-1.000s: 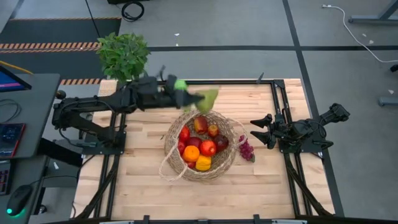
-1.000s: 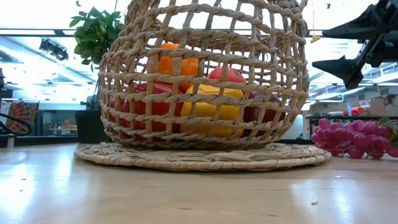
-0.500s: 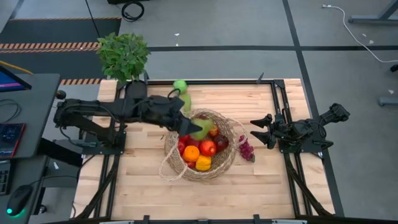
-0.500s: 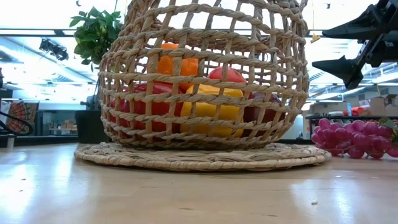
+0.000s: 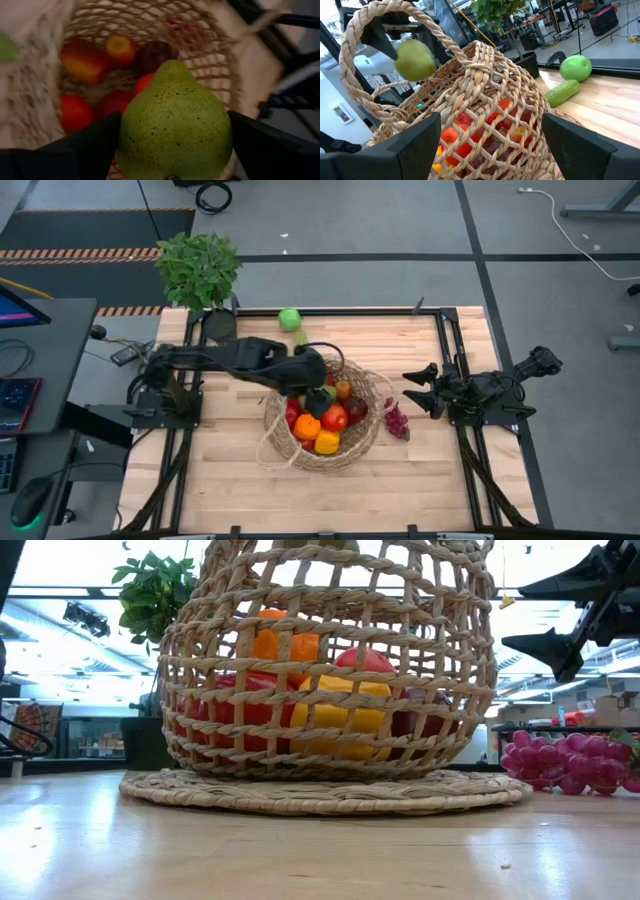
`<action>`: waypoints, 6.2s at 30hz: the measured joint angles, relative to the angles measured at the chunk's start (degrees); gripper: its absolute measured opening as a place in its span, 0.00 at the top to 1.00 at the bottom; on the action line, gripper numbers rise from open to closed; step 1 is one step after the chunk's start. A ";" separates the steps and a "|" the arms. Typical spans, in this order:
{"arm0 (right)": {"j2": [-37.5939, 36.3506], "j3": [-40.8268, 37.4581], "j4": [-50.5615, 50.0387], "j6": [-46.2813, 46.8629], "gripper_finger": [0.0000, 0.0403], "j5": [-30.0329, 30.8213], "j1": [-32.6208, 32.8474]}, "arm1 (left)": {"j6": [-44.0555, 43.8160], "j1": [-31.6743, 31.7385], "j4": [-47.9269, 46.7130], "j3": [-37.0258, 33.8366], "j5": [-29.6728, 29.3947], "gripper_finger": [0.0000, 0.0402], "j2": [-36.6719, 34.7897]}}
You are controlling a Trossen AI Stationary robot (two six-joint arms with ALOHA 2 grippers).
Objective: Build produce basket
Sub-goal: Put the pear into the woven basket
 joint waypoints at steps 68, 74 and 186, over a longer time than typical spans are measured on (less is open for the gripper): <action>0.00 0.00 2.97 -0.02 0.13 0.00 0.00 | 21.20 4.04 7.01 3.65 -0.57 0.12 21.51; 0.00 0.00 2.97 -0.02 0.13 0.00 0.02 | 21.40 4.09 6.64 3.65 -0.45 0.12 21.51; 51.51 57.87 -21.02 -7.88 0.13 -4.48 -4.83 | 32.73 3.99 -8.43 14.91 2.13 0.12 13.36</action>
